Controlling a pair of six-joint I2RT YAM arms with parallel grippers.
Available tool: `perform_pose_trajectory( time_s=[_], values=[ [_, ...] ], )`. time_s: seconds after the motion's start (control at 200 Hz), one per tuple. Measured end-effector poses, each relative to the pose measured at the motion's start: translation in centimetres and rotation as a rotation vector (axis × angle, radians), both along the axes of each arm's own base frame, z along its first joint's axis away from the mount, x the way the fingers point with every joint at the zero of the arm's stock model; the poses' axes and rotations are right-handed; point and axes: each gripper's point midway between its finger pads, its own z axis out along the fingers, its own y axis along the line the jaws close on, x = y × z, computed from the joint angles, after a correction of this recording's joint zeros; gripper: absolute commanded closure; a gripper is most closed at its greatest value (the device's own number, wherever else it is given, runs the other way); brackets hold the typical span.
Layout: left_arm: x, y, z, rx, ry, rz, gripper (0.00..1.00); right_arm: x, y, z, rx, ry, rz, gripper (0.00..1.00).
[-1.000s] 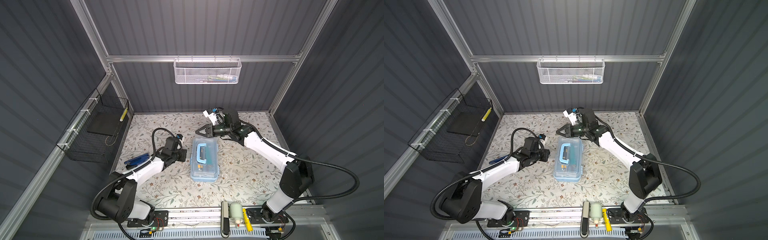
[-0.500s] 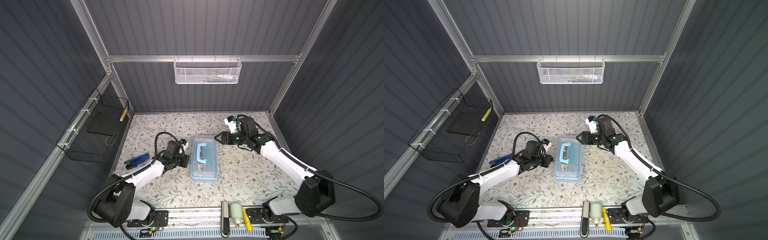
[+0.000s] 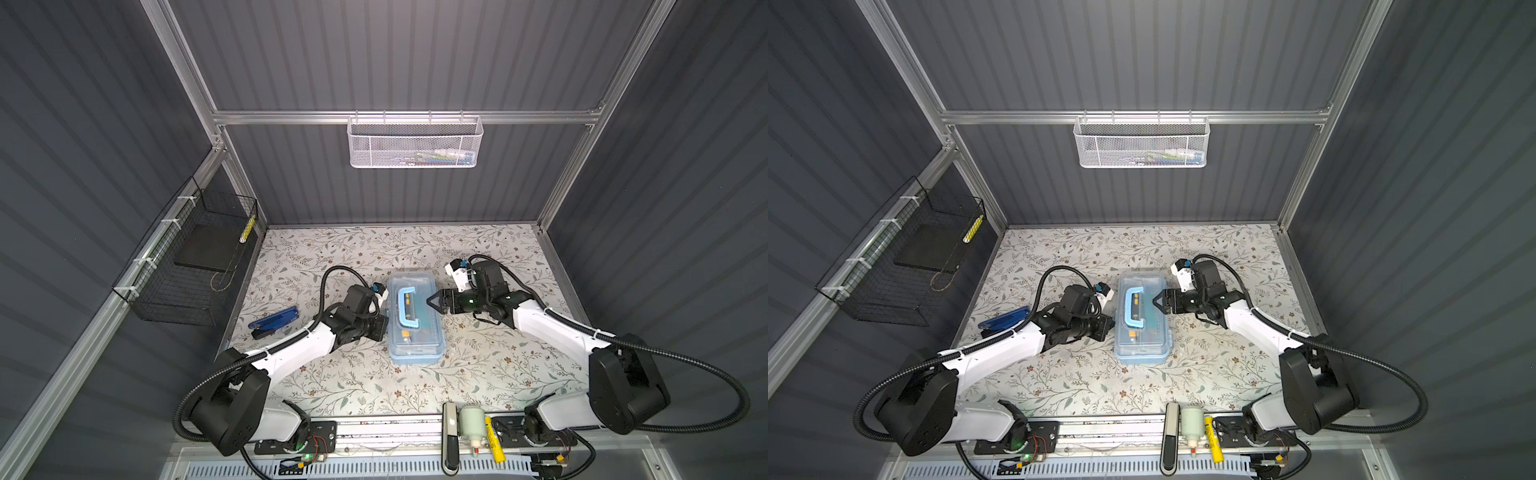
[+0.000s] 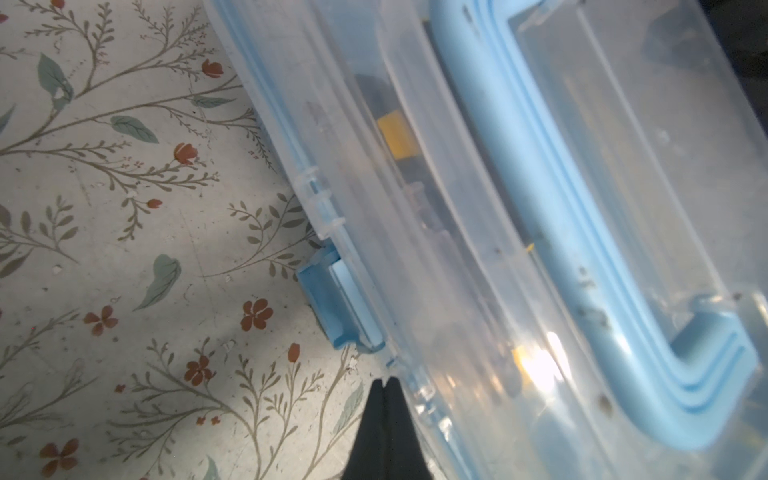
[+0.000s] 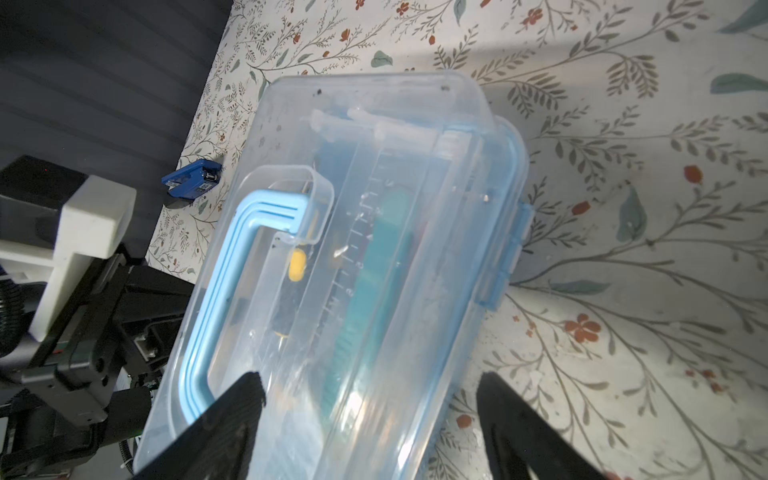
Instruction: Pack the tool kit
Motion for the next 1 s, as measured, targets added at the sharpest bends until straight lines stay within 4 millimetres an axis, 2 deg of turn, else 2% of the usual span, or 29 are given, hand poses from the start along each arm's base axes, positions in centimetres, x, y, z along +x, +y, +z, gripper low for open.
perform_pose_trajectory(
  time_s=[0.115, 0.315, 0.435, 0.731, 0.851, 1.001],
  values=[
    [-0.3, -0.4, -0.1, 0.004, 0.0, -0.002, 1.0, 1.1, -0.2, -0.2, 0.022, -0.02, 0.003, 0.15],
    [-0.8, -0.7, -1.2, 0.025, 0.031, -0.004, 1.0, 4.4, -1.9, -0.8, 0.062, -0.031, -0.023, 0.14],
    [-0.9, -0.9, -1.3, 0.034, 0.028, 0.003, 1.0, 5.0, -1.0, -1.5, 0.092, -0.018, 0.026, 0.13],
    [-0.8, -1.2, -1.4, 0.015, 0.047, 0.047, 0.98, 5.5, 0.9, -1.8, 0.176, 0.001, 0.121, 0.12],
    [-1.0, -2.0, -1.8, -0.001, 0.056, 0.04, 0.98, 6.3, 1.3, -1.7, 0.188, 0.004, 0.134, 0.13],
    [-2.4, -3.6, -2.1, -0.001, 0.064, -0.007, 0.98, 7.2, 1.9, -1.7, 0.192, 0.003, 0.16, 0.13]
  ],
)
